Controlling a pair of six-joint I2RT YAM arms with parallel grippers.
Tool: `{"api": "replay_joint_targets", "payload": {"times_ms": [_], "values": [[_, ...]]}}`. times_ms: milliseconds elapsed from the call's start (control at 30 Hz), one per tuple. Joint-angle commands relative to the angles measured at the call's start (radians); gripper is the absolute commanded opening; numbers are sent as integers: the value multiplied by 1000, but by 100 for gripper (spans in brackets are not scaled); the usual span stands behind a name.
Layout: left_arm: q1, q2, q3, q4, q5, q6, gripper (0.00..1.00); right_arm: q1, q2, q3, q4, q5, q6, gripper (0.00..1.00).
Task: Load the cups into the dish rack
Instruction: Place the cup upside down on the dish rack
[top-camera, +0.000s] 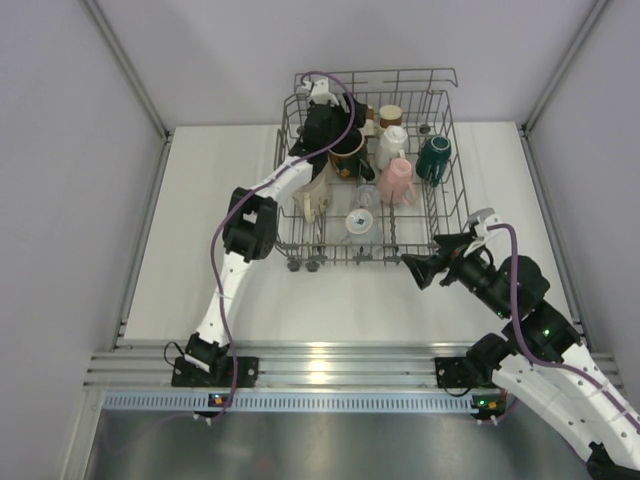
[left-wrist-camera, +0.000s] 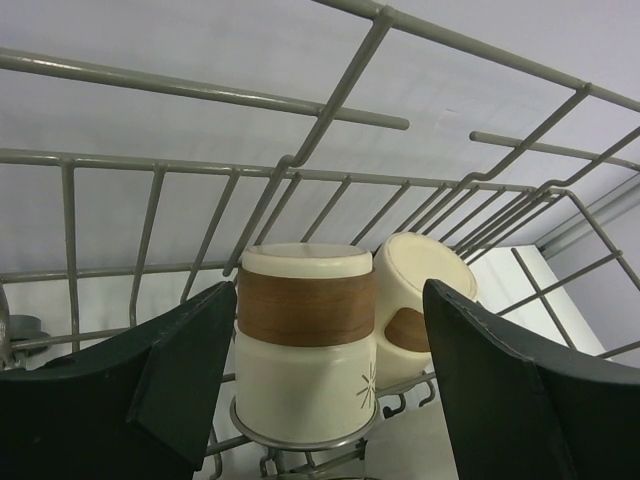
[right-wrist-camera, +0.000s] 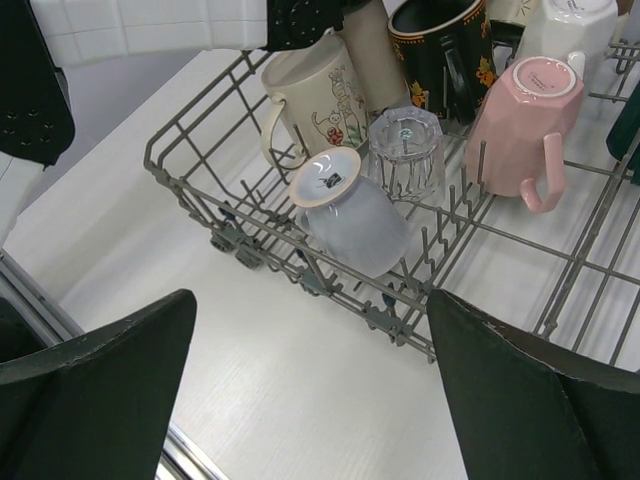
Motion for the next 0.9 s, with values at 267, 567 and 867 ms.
{"api": "replay_joint_targets", "payload": {"times_ms": [267, 567, 867], "values": [[5, -213, -128, 92, 91, 55, 80, 21, 36, 63, 11, 9, -6, 100], [14, -366, -171, 46, 167, 75, 81, 21, 183, 216, 45, 47, -5, 81], [19, -714, -385, -395, 113, 143, 73, -106, 641, 653, 106, -50, -46, 13]]}}
